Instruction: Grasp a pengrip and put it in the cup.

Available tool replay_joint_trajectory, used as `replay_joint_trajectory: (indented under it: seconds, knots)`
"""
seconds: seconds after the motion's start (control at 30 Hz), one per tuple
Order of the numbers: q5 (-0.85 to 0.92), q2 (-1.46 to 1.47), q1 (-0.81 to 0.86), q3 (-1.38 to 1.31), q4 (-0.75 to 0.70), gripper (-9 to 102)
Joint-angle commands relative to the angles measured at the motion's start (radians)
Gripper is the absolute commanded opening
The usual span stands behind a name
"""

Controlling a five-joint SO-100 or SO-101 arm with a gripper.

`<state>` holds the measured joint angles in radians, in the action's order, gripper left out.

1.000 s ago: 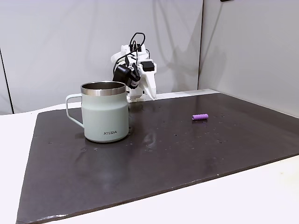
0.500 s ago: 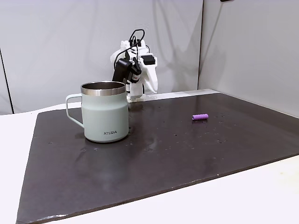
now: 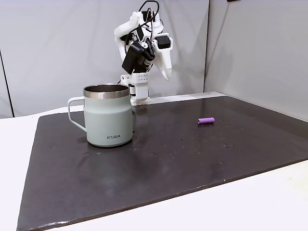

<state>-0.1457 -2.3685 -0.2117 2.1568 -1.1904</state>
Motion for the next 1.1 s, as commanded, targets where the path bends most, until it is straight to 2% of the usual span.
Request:
replay_joint_trajectory:
  seconds: [0.0,0.3,0.5,0.6,0.8,1.07]
  knots:
    - [-0.114,0.239,-0.035,-0.279,-0.057,0]
    - [-0.345,0.715,-0.143,-0.781,-0.276,1]
    - [-0.483,0.908,-0.193,-0.989,-0.382,18]
    - [-0.532,0.976,-0.222,-1.051,-0.414,22]
    - [-0.560,1.085,-0.258,-1.112,-0.430,22]
    - [-0.545,1.247,-0.218,-1.154,-0.430,22]
